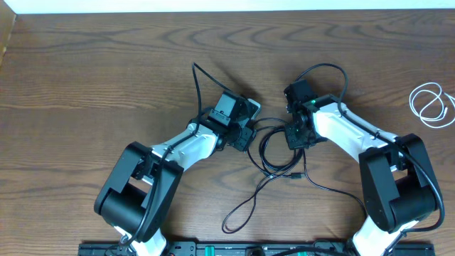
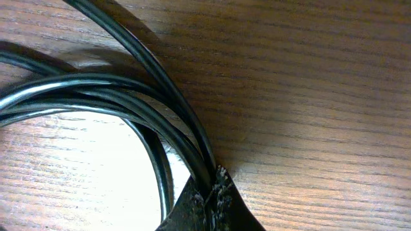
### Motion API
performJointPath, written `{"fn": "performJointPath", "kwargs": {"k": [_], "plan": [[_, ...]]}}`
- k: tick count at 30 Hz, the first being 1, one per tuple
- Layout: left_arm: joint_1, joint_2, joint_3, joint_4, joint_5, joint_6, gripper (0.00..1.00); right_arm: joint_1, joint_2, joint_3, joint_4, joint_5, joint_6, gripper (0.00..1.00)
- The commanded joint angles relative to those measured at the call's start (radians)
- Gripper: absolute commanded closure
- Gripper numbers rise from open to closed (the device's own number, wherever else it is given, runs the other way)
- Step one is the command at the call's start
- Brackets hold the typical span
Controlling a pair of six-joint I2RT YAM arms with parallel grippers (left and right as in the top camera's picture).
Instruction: Untangle cables
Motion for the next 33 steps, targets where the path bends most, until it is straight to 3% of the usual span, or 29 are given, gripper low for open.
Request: {"fn": "performJointPath", "kwargs": {"k": [1,16,17,18,19,26,33], "plan": [[-0.002,0.056,-0.012,-0.016,-0.014,0.005,0.42,0.000,-0.055,-0.006,-0.002,-0.101,-0.045,0.99],[0.000,0.056,-0.012,-0.016,-0.075,0.006,0.44,-0.001,-0.330,-0.006,-0.002,-0.248,-0.098,0.99],[0.000,0.056,-0.012,-0.016,-0.088,0.006,0.53,-0.001,-0.340,-0.006,-0.006,-0.248,-0.108,0.99],[0.000,0.056,-0.012,-0.016,-0.112,0.006,0.81,-0.001,-0.348,-0.006,-0.010,-0.248,-0.119,0.99],[0.000,0.056,-0.012,-0.017,-0.138,0.005,0.92,-0.001,-0.353,-0.006,-0.016,-0.248,-0.134,0.99],[0.000,0.056,-0.013,-0.021,-0.229,0.006,0.92,-0.001,-0.353,-0.007,-0.084,-0.247,-0.213,0.99],[0.012,0.056,-0.012,-0.032,-0.459,-0.059,0.92,-0.006,-0.386,-0.001,-0.079,-0.256,-0.212,0.99]]}}
